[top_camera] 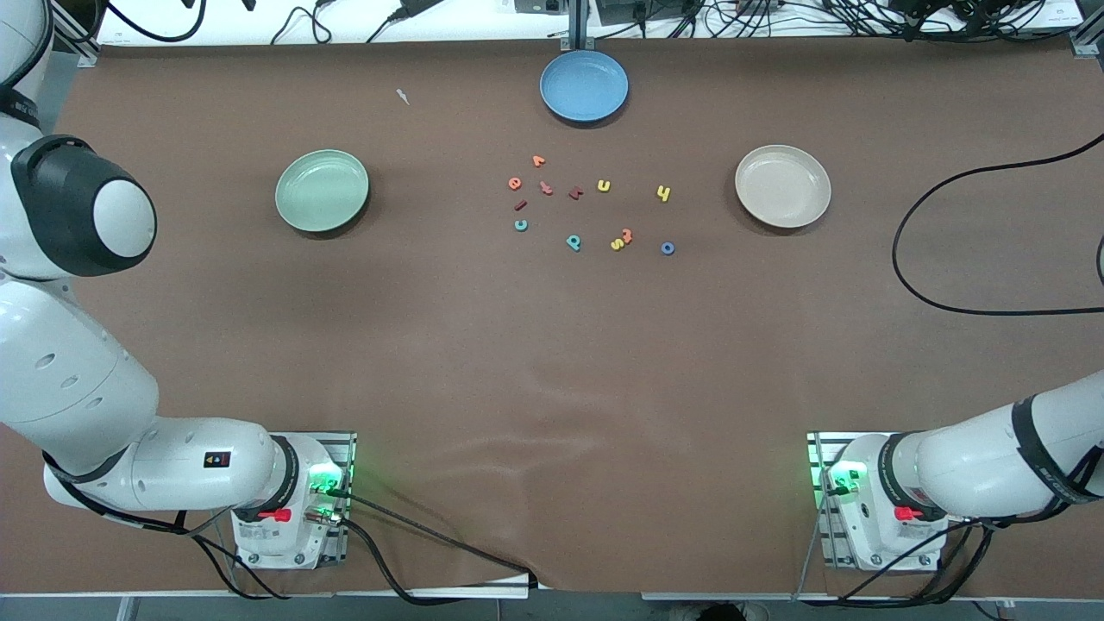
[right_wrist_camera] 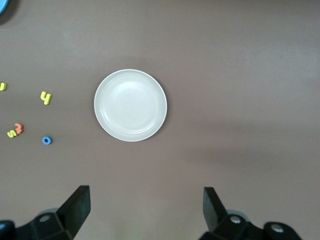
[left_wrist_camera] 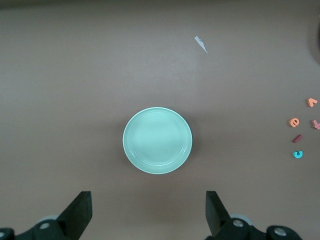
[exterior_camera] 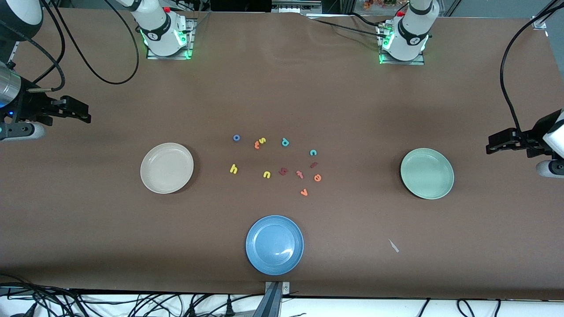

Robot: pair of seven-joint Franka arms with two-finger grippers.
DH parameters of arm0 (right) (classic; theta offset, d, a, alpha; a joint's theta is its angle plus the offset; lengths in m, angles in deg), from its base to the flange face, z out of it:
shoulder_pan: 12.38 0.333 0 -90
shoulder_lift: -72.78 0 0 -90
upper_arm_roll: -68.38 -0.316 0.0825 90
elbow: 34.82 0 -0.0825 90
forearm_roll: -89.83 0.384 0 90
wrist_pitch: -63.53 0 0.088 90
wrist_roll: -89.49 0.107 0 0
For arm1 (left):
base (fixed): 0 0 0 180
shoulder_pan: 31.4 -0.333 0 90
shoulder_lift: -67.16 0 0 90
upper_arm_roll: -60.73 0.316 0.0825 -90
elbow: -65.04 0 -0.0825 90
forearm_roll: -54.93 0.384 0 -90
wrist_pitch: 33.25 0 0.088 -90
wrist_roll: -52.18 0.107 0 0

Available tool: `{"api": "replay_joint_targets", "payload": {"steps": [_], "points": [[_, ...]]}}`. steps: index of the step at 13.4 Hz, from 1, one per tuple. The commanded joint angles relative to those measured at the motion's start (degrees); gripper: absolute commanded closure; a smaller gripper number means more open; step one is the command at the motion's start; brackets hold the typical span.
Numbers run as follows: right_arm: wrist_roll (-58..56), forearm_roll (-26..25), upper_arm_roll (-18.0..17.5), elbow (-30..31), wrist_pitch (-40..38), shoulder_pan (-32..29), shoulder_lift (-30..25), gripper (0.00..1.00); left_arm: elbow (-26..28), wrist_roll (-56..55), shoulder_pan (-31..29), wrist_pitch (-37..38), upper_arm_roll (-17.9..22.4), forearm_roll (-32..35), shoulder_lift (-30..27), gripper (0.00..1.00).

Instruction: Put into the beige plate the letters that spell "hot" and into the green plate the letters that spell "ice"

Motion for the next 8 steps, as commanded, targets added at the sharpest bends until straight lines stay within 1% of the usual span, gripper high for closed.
{"api": "replay_joint_targets", "payload": {"steps": [1, 3, 8], "points": [[-0.3, -2.5, -1.5, -2.9, -1.5, 0.4, -0.3, 0.00, 0.3, 1.6, -0.8, 0.1, 0.3, -0.6, -0.5, 0.00], [-0.3, -3.1, -1.5, -3.1, -1.4, 0.4, -0.1, 0.00, 0.3, 1.6, -0.8, 0.1, 0.3, -0.6, -0.5, 0.00], [-0.1, -2.7, -1.1, -3.1, -1.2, 0.1, 0.1, 0.00, 0.4, 1.4, -1.2, 0.1, 0.3, -1.2, -0.5, 0.00]]}}
